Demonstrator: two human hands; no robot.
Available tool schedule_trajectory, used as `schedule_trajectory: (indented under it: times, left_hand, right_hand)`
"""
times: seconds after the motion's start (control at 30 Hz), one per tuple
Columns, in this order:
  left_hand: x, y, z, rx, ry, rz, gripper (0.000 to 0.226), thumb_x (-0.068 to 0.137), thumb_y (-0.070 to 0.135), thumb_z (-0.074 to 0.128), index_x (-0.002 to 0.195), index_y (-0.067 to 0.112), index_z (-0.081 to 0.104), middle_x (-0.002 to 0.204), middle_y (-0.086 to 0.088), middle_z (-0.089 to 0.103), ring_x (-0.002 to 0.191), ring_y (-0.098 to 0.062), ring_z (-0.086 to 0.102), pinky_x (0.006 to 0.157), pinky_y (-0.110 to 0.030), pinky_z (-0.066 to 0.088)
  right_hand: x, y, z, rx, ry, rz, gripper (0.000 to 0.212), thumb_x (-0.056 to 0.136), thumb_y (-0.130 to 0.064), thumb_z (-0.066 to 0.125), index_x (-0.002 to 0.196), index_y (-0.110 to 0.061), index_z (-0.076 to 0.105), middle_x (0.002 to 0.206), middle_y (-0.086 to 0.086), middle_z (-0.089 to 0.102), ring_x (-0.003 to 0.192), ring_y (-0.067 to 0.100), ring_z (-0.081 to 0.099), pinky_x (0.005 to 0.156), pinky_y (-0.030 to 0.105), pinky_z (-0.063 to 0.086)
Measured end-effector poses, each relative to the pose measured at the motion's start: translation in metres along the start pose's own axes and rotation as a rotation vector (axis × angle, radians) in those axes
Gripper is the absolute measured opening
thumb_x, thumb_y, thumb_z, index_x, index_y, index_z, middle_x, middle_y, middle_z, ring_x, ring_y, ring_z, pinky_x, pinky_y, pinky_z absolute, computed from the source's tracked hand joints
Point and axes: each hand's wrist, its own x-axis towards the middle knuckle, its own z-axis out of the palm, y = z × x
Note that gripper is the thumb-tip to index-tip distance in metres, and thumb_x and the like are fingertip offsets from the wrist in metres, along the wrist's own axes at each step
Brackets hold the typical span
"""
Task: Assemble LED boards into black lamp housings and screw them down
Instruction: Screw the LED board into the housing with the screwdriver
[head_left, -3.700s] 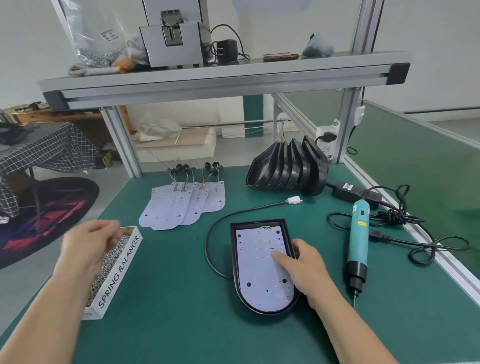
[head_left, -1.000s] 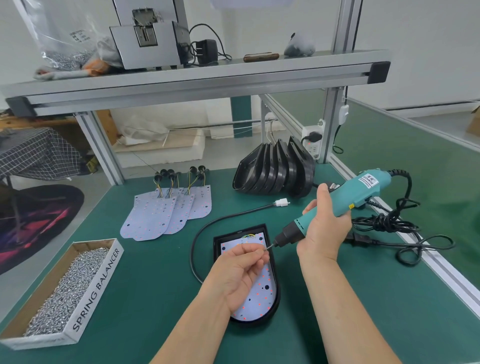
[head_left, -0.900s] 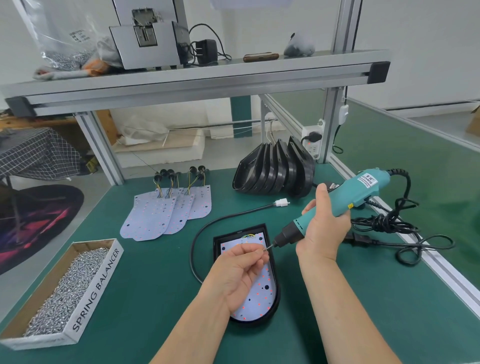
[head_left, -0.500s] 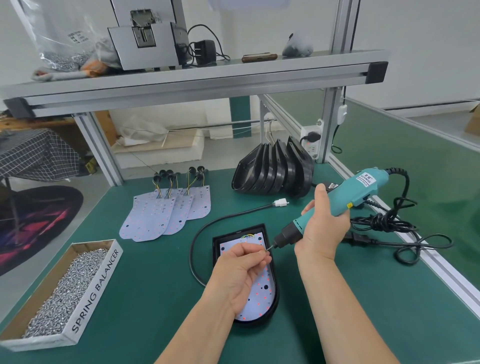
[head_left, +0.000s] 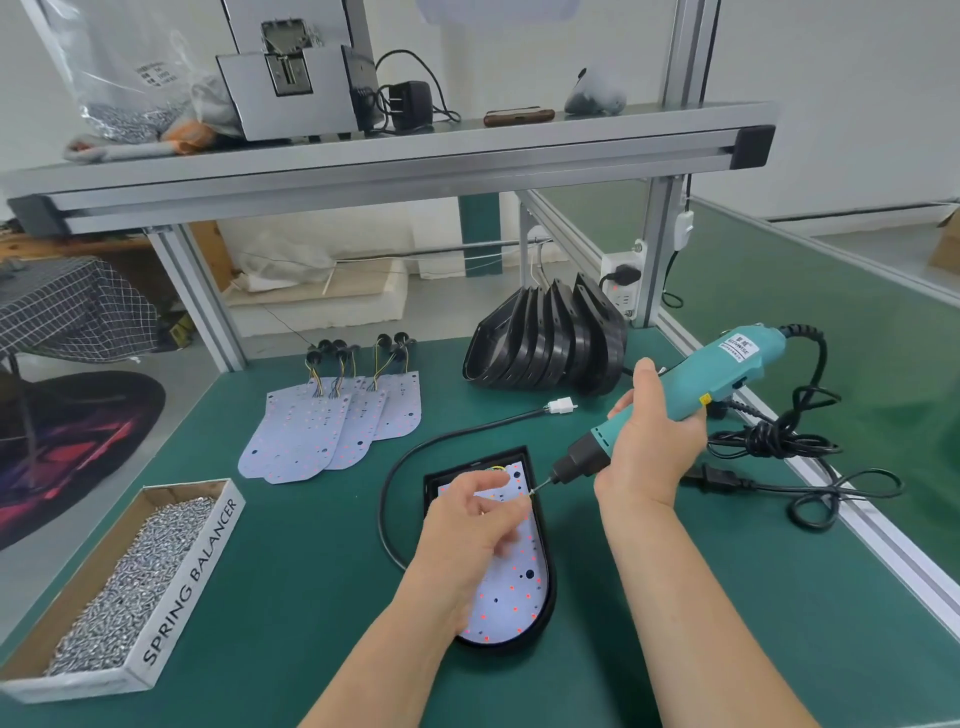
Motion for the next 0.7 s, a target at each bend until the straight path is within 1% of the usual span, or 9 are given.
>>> schedule_trajectory:
  times: [0.07, 0.17, 0.23, 0.3, 0.33, 0.43, 0.5, 0.6, 0.7]
  left_hand:
    - [0.003, 0.004, -0.005, 0.328, 0.112, 0.101, 0.025, 0.088, 0.022, 0.073, 0.112, 0.028, 0.072, 0.073, 0.002, 0.058, 0.061, -0.007, 0.054, 0.061, -0.017, 0.042]
    - [0.005, 0.007, -0.004, 0.863, 0.172, 0.196, 0.039, 0.090, 0.040, 0.065, 0.128, 0.045, 0.063, 0.103, 0.003, 0.069, 0.098, -0.017, 0.063, 0.076, -0.027, 0.044]
    - [0.005, 0.008, 0.001, 1.050, 0.144, 0.212, 0.043, 0.090, 0.052, 0.059, 0.133, 0.052, 0.056, 0.116, 0.007, 0.069, 0.110, -0.022, 0.062, 0.079, -0.029, 0.041]
    - [0.007, 0.009, 0.004, 1.168, 0.114, 0.248, 0.034, 0.091, 0.054, 0.054, 0.124, 0.050, 0.059, 0.105, 0.006, 0.070, 0.103, -0.026, 0.063, 0.072, -0.029, 0.037]
    - [0.009, 0.009, 0.006, 1.215, 0.107, 0.274, 0.025, 0.091, 0.052, 0.052, 0.112, 0.041, 0.061, 0.091, 0.004, 0.067, 0.094, -0.028, 0.061, 0.067, -0.029, 0.035]
    - [0.013, 0.011, 0.012, 1.338, 0.081, 0.322, 0.024, 0.091, 0.043, 0.050, 0.083, 0.021, 0.043, 0.065, -0.001, 0.046, 0.076, -0.027, 0.050, 0.052, -0.028, 0.024]
    - [0.014, 0.011, 0.016, 1.375, 0.067, 0.335, 0.023, 0.093, 0.040, 0.051, 0.082, 0.022, 0.041, 0.067, 0.000, 0.044, 0.076, -0.025, 0.047, 0.051, -0.028, 0.019]
    - [0.015, 0.015, 0.017, 1.405, 0.049, 0.354, 0.019, 0.095, 0.040, 0.050, 0.086, 0.025, 0.042, 0.081, -0.001, 0.055, 0.080, -0.026, 0.050, 0.051, -0.029, 0.018]
    - [0.015, 0.015, 0.017, 1.404, 0.035, 0.369, 0.019, 0.096, 0.039, 0.050, 0.086, 0.025, 0.042, 0.084, -0.001, 0.057, 0.080, -0.026, 0.048, 0.052, -0.029, 0.020]
  right_hand:
    - [0.002, 0.000, 0.002, 0.004, -0.006, -0.014, 0.021, 0.085, -0.028, 0.073, 0.084, -0.022, 0.052, 0.061, -0.006, 0.054, 0.055, 0.014, 0.051, 0.054, 0.024, 0.048]
    - [0.003, 0.001, 0.008, -0.016, -0.029, -0.055, 0.023, 0.082, -0.032, 0.073, 0.083, -0.022, 0.052, 0.061, -0.006, 0.055, 0.055, 0.015, 0.052, 0.055, 0.024, 0.049]
    - [0.003, 0.004, 0.011, -0.061, -0.047, -0.100, 0.025, 0.080, -0.035, 0.074, 0.081, -0.023, 0.052, 0.062, -0.005, 0.057, 0.055, 0.015, 0.053, 0.053, 0.023, 0.048]
    - [0.004, 0.006, 0.014, -0.100, -0.068, -0.144, 0.026, 0.077, -0.039, 0.075, 0.080, -0.025, 0.054, 0.067, 0.000, 0.060, 0.058, 0.017, 0.056, 0.055, 0.025, 0.049]
    - [0.004, 0.008, 0.015, -0.125, -0.082, -0.168, 0.026, 0.075, -0.042, 0.075, 0.079, -0.027, 0.055, 0.069, 0.002, 0.060, 0.059, 0.019, 0.056, 0.057, 0.028, 0.050]
    - [0.004, 0.014, 0.016, -0.213, -0.134, -0.268, 0.027, 0.074, -0.047, 0.074, 0.075, -0.028, 0.055, 0.065, -0.008, 0.060, 0.058, 0.016, 0.056, 0.060, 0.030, 0.050]
    - [0.004, 0.017, 0.017, -0.274, -0.156, -0.347, 0.030, 0.074, -0.050, 0.072, 0.075, -0.028, 0.053, 0.062, -0.017, 0.058, 0.057, 0.007, 0.054, 0.061, 0.021, 0.047]
    - [0.004, 0.022, 0.018, -0.326, -0.183, -0.419, 0.029, 0.075, -0.051, 0.070, 0.076, -0.026, 0.054, 0.061, -0.020, 0.058, 0.057, 0.003, 0.052, 0.063, 0.014, 0.043]
    - [0.002, 0.029, 0.018, -0.351, -0.196, -0.438, 0.036, 0.076, -0.050, 0.070, 0.079, -0.017, 0.057, 0.064, -0.010, 0.057, 0.061, 0.014, 0.055, 0.065, 0.023, 0.048]
